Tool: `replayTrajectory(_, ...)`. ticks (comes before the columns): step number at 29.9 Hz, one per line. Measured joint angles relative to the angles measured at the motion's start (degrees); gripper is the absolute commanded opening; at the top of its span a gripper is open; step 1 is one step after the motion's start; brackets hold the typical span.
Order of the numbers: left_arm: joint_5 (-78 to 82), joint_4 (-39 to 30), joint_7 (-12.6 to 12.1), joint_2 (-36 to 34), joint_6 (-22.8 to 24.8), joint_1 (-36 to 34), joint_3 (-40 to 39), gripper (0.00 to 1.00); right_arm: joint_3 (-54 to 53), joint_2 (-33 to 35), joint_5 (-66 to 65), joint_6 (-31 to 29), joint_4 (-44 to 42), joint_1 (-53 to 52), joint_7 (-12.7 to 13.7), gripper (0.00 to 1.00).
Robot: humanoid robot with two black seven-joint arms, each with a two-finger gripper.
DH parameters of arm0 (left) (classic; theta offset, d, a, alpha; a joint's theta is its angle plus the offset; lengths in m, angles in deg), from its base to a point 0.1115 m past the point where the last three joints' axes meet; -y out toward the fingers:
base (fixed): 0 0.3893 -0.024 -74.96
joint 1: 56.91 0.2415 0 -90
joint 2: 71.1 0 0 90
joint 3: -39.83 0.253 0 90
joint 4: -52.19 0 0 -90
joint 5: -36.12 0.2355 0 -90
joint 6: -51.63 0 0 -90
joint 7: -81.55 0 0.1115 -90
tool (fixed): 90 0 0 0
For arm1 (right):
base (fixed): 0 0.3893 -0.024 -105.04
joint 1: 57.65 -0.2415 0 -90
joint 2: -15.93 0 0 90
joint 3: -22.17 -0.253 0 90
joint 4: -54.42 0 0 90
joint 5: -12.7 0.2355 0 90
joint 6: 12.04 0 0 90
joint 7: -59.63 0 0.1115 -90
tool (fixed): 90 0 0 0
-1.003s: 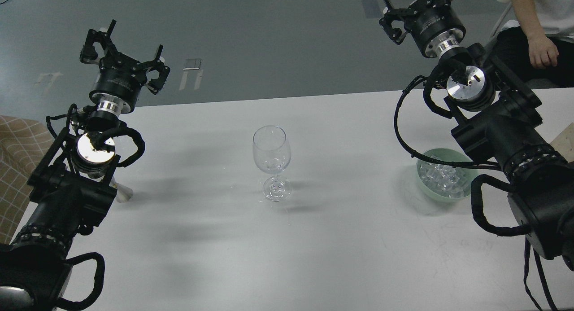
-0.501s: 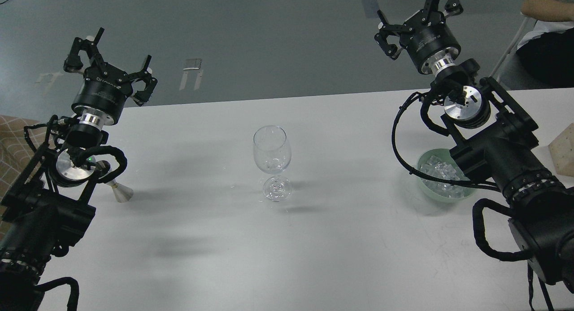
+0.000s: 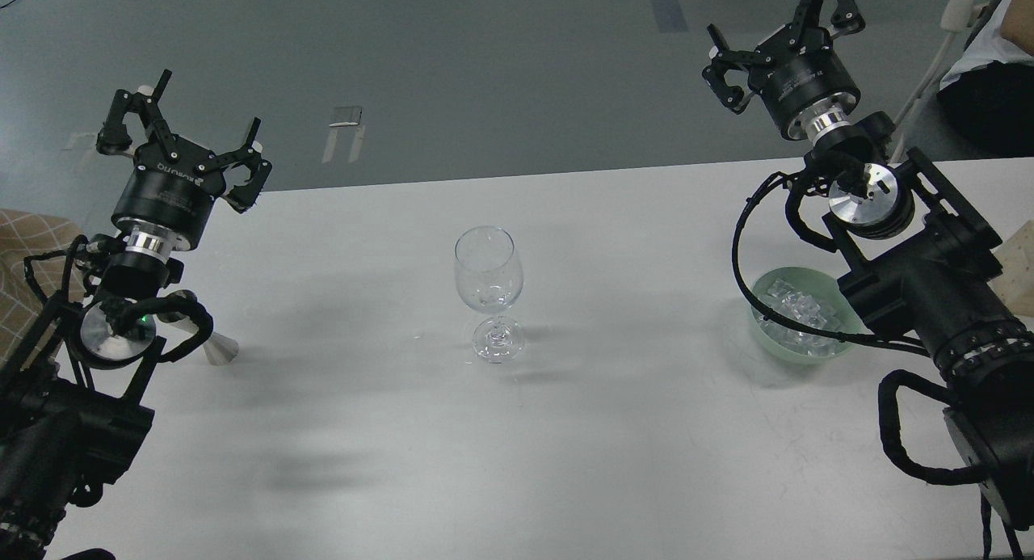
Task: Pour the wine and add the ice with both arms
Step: 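Lower the left gripper around the metal jigger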
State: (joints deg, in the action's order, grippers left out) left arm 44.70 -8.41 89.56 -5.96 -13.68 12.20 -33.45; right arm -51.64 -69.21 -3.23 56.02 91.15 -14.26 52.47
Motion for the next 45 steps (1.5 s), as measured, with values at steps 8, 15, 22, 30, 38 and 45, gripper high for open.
replayTrajectory(8, 0.8, -17.5, -0.3, -8.1, 1.2, 17.5, -4.7, 0.98, -0.1, 1.0, 0.0, 0.8, 6.6, 5.0, 0.0, 1.00)
replayTrajectory(15, 0.6, -28.7, -0.1, -9.1, 1.6, 35.4, -16.2, 0.99, -0.5, 2.0, 0.0, 1.2, 9.6, 8.3, 0.0, 1.00)
replayTrajectory(22, 0.1, -34.6, -0.2, -3.5, 1.7, 48.3, -23.1, 0.99, -1.0, 3.0, 0.1, 1.2, 11.9, 10.4, 0.0, 1.00)
replayTrajectory(30, -9.6, -35.3, -2.4, 4.4, 2.0, 55.4, -27.4, 0.99, -1.0, 3.1, 0.2, 1.1, 13.4, 13.3, 0.0, 1.00)
replayTrajectory(38, -16.2, -35.4, -4.1, 12.7, 0.6, 56.3, -24.8, 0.98, -1.0, 3.5, 0.2, 1.1, 13.4, 14.3, 0.1, 1.00)
replayTrajectory(45, -16.4, -34.9, -6.4, 18.3, -1.1, 55.8, -23.2, 0.97, -1.0, 4.6, 0.2, 1.6, 13.5, 14.5, 0.2, 1.00)
